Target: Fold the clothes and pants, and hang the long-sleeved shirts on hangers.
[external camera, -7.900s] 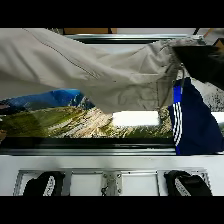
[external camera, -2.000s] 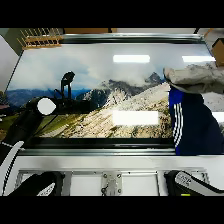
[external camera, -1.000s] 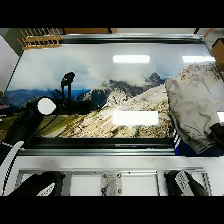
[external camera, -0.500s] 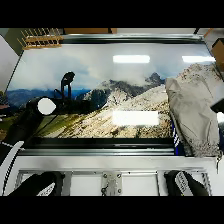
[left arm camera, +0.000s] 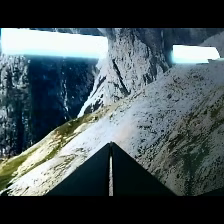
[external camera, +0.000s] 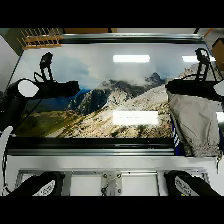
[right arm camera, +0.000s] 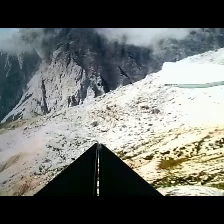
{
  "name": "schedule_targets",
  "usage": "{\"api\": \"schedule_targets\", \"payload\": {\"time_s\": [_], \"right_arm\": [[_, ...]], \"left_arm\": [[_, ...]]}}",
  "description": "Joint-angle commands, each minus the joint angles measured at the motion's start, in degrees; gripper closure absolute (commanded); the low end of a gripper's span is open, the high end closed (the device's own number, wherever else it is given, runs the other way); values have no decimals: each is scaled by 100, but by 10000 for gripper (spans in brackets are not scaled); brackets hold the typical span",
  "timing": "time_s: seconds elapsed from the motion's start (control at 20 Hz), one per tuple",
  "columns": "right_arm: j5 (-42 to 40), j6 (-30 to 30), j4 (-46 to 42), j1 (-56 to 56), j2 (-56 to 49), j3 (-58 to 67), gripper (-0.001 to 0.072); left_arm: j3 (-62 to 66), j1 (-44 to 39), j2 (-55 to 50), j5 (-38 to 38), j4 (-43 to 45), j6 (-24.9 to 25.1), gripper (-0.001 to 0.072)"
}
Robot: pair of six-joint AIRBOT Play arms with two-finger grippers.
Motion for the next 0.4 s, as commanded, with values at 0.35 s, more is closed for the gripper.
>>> {"api": "schedule_targets", "payload": {"time_s": [0.35], "right_arm": [[-50,-101,125,205,-170,17,674]], "left_arm": [[151,186,-76,-122,0,15,703]]}}
